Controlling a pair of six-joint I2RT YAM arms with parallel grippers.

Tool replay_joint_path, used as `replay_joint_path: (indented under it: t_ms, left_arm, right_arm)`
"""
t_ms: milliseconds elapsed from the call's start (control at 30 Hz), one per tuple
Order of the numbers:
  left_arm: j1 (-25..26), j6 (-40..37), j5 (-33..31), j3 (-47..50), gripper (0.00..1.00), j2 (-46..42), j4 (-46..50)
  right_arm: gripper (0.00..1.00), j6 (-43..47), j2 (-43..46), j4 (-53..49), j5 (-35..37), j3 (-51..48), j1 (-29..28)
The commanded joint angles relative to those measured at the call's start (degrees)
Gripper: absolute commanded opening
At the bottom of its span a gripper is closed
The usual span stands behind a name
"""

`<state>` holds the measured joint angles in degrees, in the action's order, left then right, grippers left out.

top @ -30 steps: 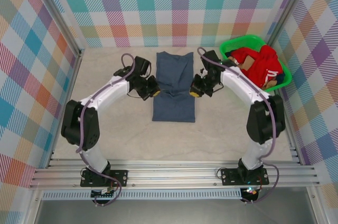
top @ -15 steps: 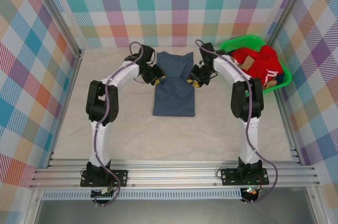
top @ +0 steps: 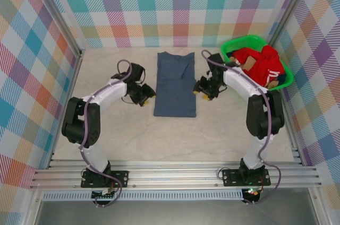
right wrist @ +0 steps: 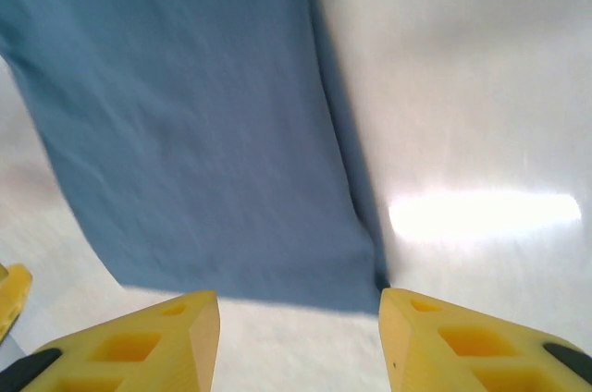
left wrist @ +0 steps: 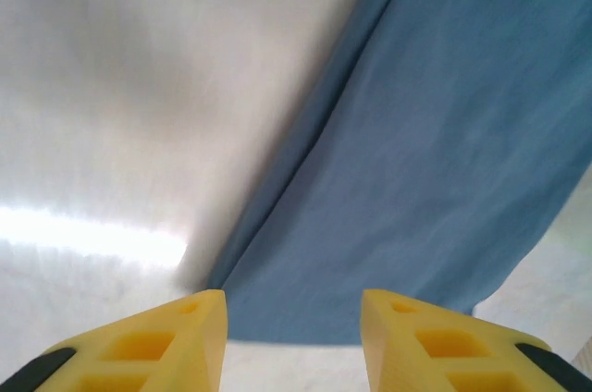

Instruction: Fold and stack the t-shirts

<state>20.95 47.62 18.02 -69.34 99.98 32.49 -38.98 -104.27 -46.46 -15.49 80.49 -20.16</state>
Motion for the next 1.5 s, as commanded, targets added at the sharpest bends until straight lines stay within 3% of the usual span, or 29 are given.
replay_joint_path:
  t_ms: [0,167,500,833,933,1133,1467]
  left_arm:
    - [2.8,5.7,4.4,6.4,0.43,-0.3,-7.6]
    - [4.2,6.9,4.7,8.6,0.42,1.2,-10.3]
    - [4.3,3.5,2.5,5.2,0.22,5.7,-8.3]
    - [4.3,3.4,2.8,3.4,0.07,7.2,-9.9]
    - [4.2,3.4,2.9,3.2,0.0,6.8,-9.9]
    - [4.3,2.1,3.0,3.5,0.0,4.0,-6.7]
    - [8.0,-4.9,7.9,6.9,0.0,-2.7,3.9]
  right_arm:
    - [0.49,-4.5,2.7,5.3,-2.9,-7.9,-2.0]
    - [0.49,-7.5,1.9,10.7,-6.8,-14.9,-1.9]
    - [0.48,-8.4,-3.0,12.6,-7.8,-14.1,-1.9]
    - [0.29,-11.3,-6.1,14.2,-9.5,-11.8,-2.2]
    - [0.18,-12.1,-6.1,14.9,-9.1,-11.8,-2.2]
    - [0.0,-10.1,-4.6,12.8,-5.7,-10.9,-2.3]
    - [0.0,-1.4,3.5,4.7,-6.0,-16.0,-6.4]
